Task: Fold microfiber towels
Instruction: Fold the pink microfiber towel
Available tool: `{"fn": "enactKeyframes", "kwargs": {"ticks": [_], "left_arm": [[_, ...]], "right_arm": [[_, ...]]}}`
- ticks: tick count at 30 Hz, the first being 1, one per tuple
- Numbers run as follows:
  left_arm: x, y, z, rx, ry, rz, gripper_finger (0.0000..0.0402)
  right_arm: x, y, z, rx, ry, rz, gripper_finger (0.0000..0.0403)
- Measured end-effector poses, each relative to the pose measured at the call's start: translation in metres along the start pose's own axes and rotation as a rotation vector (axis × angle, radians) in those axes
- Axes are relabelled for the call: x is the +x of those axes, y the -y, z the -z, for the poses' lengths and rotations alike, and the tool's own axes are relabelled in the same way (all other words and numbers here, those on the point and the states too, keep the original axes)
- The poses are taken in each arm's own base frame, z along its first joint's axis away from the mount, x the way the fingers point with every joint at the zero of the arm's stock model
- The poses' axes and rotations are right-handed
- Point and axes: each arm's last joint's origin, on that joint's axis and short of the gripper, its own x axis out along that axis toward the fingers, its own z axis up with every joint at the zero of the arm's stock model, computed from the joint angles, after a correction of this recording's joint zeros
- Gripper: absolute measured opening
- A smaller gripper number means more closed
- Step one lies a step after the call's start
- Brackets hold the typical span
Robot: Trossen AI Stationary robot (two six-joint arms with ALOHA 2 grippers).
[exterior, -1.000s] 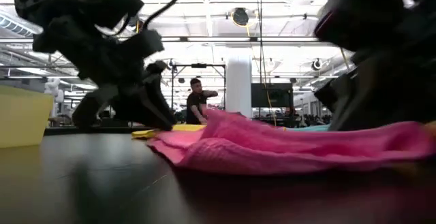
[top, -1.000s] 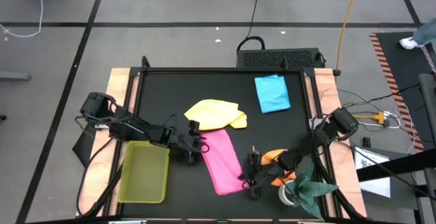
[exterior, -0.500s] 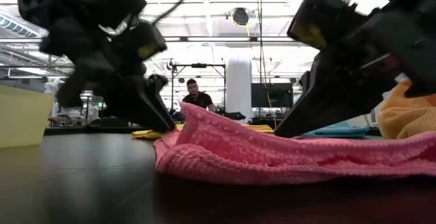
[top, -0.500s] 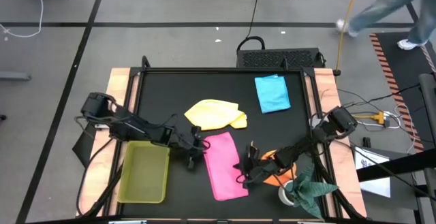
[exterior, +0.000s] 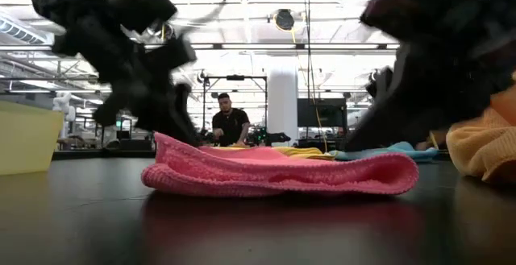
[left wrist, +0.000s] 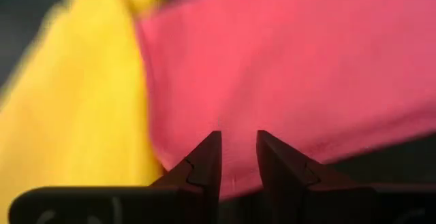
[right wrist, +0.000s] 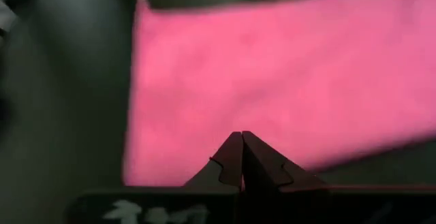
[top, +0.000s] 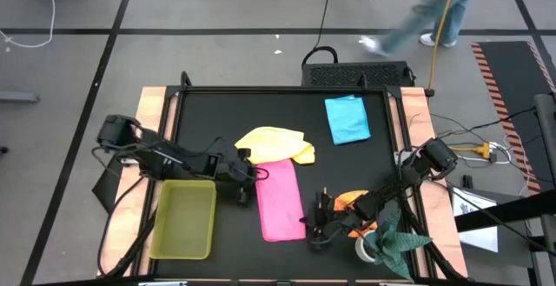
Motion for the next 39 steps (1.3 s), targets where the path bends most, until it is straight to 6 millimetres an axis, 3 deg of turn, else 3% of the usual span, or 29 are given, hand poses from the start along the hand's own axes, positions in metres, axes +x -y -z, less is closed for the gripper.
{"fn": "enactKeyframes", "kwargs": {"ticks": [6,12,17,25,29,34,39], "left_arm": [[-0.005,0.000,-0.011,-0.068,0.095,0.067,0.0097],[0.020,0.003,0.002,-0.084,0.057,0.062,0.0097],[0.037,0.013,0.011,-0.024,0.050,0.129,0.0097],[0.027,0.023,0.001,0.032,0.104,0.137,0.0097],[0.025,0.020,-0.005,0.028,0.144,0.122,0.0097],[0.034,0.013,0.004,0.013,0.096,0.088,0.0097],[0.047,0.007,0.007,0.000,0.127,0.066,0.0097]], "right_arm": [[0.002,-0.001,-0.011,-0.046,0.081,-0.029,0.0000],[0.008,0.013,-0.013,-0.053,0.052,0.025,0.0000],[0.008,0.012,-0.012,-0.078,0.038,0.001,0.0000],[0.005,0.005,-0.008,-0.102,0.009,-0.058,0.0003],[0.011,0.011,-0.003,-0.112,-0.030,-0.036,0.0003],[0.024,0.014,0.010,-0.097,-0.092,-0.066,0.0003],[0.021,-0.003,0.012,-0.090,-0.103,-0.119,0.0001]]}}
